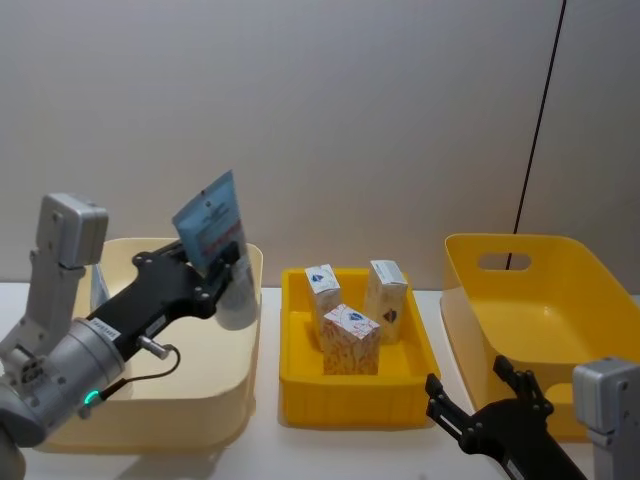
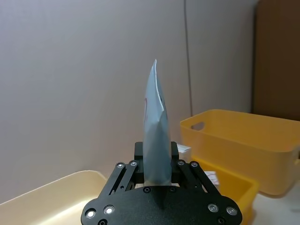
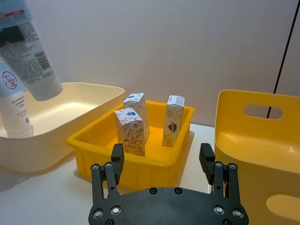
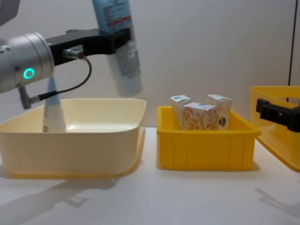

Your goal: Bimanual collaborative sorting of washing and personal care products

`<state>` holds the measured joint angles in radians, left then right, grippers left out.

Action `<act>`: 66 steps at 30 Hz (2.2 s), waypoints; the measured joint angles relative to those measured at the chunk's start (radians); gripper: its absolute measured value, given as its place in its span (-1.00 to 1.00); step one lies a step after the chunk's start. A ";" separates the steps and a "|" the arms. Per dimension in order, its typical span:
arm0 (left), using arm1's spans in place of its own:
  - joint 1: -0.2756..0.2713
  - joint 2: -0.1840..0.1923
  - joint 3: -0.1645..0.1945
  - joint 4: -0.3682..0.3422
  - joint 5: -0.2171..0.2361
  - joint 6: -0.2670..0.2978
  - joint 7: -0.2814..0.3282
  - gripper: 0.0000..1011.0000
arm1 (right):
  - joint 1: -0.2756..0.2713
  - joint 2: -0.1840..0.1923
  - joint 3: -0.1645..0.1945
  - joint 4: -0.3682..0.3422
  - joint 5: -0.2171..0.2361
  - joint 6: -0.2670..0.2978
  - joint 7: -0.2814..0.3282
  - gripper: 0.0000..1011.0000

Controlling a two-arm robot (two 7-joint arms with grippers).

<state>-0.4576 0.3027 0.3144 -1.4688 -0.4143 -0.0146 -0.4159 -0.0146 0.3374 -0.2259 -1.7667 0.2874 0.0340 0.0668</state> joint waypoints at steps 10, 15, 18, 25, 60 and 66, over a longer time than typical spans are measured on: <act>-0.022 -0.010 0.040 0.003 -0.067 0.035 -0.102 -0.43 | 0.000 0.000 0.000 0.000 0.000 0.000 0.000 0.98; -0.034 -0.016 0.063 0.013 -0.096 0.058 -0.145 -0.43 | 0.000 0.000 0.000 0.000 0.000 0.000 0.000 0.98; -0.039 -0.018 0.075 0.019 -0.106 0.069 -0.161 -0.43 | 0.000 0.000 0.000 0.000 0.000 0.000 0.000 0.98; -0.042 -0.023 0.100 0.024 -0.107 0.088 -0.153 -0.43 | 0.000 0.000 0.000 0.000 0.000 0.000 0.000 0.98; -0.041 -0.030 0.133 0.035 -0.056 0.091 -0.055 -0.43 | 0.065 0.020 -0.084 -0.033 0.008 0.072 0.154 0.98; -0.041 -0.030 0.134 0.035 -0.054 0.091 -0.053 -0.43 | 0.101 -0.001 -0.128 -0.028 -0.035 0.102 0.157 0.98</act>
<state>-0.4988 0.2723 0.4480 -1.4335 -0.4686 0.0761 -0.4688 0.0868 0.3368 -0.3540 -1.7943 0.2519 0.1361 0.2238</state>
